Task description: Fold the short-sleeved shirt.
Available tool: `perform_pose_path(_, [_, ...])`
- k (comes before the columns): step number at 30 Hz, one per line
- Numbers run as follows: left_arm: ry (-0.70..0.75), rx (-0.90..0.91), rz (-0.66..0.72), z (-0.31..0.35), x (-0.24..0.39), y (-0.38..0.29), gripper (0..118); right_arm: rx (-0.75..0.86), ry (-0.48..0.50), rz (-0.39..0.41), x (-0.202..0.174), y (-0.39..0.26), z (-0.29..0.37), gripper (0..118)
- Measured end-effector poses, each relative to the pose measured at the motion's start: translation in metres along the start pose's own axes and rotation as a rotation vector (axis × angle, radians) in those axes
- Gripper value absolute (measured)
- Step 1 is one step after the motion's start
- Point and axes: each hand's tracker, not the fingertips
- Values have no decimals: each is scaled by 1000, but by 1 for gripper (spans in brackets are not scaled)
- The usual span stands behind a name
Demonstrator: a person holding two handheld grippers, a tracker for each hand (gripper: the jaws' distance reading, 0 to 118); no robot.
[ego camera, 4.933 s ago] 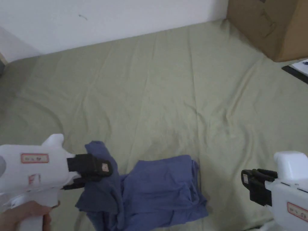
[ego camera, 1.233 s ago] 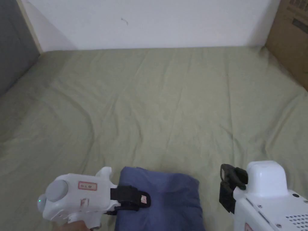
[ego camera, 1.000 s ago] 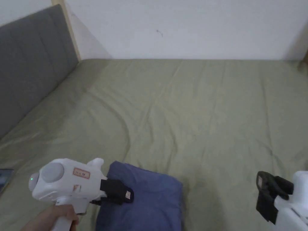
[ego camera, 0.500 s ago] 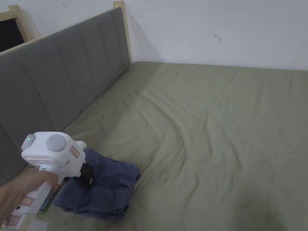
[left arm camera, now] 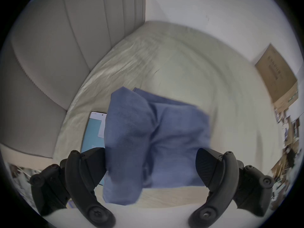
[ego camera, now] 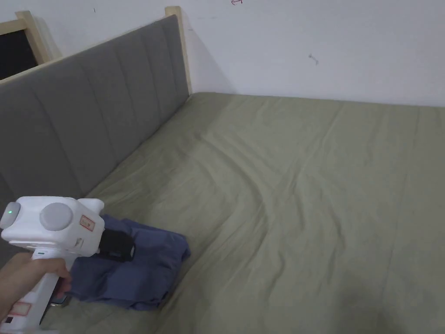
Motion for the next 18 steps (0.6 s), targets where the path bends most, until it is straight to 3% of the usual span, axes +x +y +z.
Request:
perform_pose_path(2, [-64, 52, 45, 19, 8, -8, 106, 0, 7, -4, 2, -1, 4, 0])
perform_pose_path(3, [-73, 74, 66, 28, 14, -11, 93, 2, 12, -5, 3, -1, 6, 0])
perform_pose_path(5, [-98, 147, 36, 52, 35, -22, 46, 7, 13, -4, 4, -1, 10, 0])
perform_pose_path(6, [-96, 181, 4, 62, 46, -27, 27, 13, 15, -4, 5, -2, 13, 0])
perform_pose_path(8, [-8, 261, -62, 87, 77, -37, 19, 23, 16, -4, 9, -2, 21, 0])
perform_pose_path(9, [-17, 300, -126, 99, 91, -43, 12, 28, 20, -5, 12, -2, 24, 0])
perform_pose_path(12, [-91, 395, -131, 130, 125, -61, 2, 48, 15, -18, 21, -4, 36, 0])
perform_pose_path(18, [-71, 591, -170, 165, 213, -120, 0, 109, 2, -63, 45, -3, 63, 0])
